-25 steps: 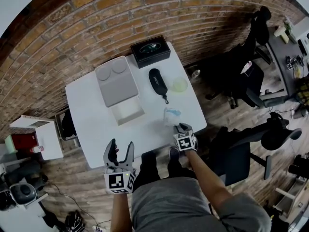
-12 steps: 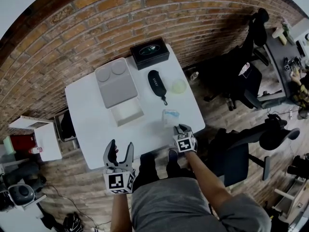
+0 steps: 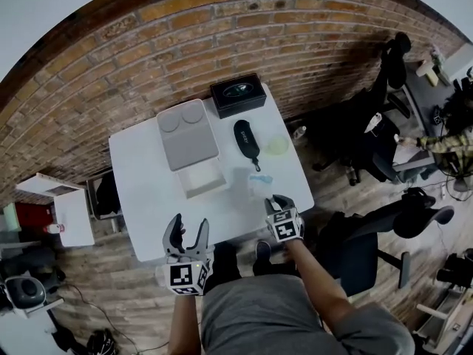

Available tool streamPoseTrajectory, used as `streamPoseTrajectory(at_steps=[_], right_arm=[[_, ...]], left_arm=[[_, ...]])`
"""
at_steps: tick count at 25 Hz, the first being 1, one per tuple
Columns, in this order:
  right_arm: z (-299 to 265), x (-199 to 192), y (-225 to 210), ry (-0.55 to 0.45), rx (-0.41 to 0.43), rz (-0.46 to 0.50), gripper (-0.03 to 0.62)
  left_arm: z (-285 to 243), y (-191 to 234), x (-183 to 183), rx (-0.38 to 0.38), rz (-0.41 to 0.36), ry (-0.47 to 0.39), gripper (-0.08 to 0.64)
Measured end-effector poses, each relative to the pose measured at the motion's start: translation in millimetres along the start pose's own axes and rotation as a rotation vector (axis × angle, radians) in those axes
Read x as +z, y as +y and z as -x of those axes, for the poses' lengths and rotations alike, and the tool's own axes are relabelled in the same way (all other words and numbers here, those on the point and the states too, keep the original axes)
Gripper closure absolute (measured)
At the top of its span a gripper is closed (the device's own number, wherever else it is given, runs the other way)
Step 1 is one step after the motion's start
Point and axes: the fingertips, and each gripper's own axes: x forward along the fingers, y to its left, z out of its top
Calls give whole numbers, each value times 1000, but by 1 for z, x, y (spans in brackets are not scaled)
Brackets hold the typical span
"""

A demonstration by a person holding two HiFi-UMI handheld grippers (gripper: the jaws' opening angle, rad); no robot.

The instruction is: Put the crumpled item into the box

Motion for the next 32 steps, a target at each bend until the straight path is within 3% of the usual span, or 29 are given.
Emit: streamPoseTrajectory(at_steps=[12, 21, 32], right_arm=[[10, 65, 45, -78, 101, 98, 505], [-5, 84, 85, -47, 176, 122, 505], [-35, 91, 114, 40, 209, 136, 505]], left_arm=[[16, 22, 7, 62, 36, -52, 284], [26, 45, 8, 86, 60, -65, 284], [33, 79, 8, 107, 67, -62, 284]])
